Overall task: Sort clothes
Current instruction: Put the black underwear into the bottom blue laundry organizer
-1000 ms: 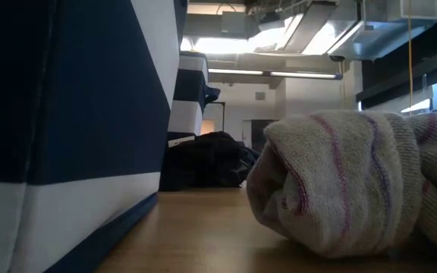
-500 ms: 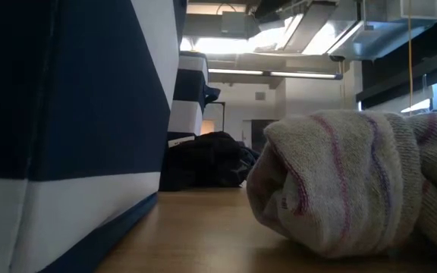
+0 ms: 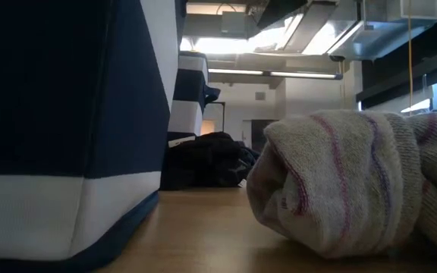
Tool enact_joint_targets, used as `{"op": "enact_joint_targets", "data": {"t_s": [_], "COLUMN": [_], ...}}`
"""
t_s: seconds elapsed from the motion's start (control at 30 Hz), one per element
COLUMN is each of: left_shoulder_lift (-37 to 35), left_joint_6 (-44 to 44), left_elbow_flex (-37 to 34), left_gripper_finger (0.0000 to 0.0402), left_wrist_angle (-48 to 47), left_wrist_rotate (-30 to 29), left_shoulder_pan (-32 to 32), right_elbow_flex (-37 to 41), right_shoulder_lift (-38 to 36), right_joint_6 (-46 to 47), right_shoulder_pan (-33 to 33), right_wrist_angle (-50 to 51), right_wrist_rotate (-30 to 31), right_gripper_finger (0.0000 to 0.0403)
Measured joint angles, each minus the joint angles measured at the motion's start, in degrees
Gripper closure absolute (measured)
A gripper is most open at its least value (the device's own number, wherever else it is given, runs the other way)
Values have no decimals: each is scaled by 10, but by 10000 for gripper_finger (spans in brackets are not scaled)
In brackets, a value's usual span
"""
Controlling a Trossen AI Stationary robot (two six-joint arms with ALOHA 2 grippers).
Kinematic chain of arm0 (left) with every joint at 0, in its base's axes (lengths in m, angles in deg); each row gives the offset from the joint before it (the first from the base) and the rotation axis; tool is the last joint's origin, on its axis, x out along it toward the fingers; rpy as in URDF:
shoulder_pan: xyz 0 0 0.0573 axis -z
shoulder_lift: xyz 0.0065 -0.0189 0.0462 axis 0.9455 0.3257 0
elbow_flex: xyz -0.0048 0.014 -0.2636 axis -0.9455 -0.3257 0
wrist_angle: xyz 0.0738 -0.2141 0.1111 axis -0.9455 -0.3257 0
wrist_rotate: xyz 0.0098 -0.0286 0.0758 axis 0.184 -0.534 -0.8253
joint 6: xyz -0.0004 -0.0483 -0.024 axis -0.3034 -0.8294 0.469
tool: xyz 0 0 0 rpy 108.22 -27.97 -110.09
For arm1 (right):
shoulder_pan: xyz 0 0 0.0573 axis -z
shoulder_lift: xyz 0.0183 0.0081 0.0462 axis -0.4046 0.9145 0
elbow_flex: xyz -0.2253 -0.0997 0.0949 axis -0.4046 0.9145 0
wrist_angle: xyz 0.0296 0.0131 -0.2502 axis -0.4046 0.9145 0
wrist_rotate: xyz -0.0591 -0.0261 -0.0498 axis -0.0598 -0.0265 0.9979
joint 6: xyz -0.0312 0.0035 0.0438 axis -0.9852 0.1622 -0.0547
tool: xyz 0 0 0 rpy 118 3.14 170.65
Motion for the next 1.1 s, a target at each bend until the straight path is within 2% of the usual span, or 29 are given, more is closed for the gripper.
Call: {"op": "enact_joint_targets", "data": {"t_s": [0.13, 0.3, 0.5, 0.6, 0.73, 0.9, 0.97, 1.1], "left_shoulder_lift": [-12, -54, -143, -192, -244, -282, -290, -292], "left_joint_6": [22, 50, 43, 27, 7, 8, 8, 8], "left_elbow_flex": [35, 36, 16, -5, -31, -63, -73, -90], "left_gripper_finger": [194, 194, 194, 194, 194, 194, 194, 194], "left_wrist_angle": [-37, -59, -68, -67, -61, -29, -22, -12], "left_wrist_rotate": [-73, -181, -275, -315, -357, -364, -364, -364], "left_shoulder_pan": [0, 2, 13, 15, 15, 15, 15, 15], "right_elbow_flex": [0, 1, 90, 155, 243, 332, 356, 376], "right_shoulder_lift": [0, 0, -8, -10, -10, -8, 1, 32], "right_joint_6": [2, 45, 61, 58, 29, 16, 24, 49], "right_shoulder_pan": [5, 24, 81, 121, 162, 182, 180, 173], "right_wrist_angle": [1, 36, -4, -71, -223, -432, -496, -570], "right_wrist_rotate": [0, -10, -59, -135, -263, -389, -412, -416], "right_gripper_finger": [145, 145, 145, 145, 145, 145, 146, 145]}}
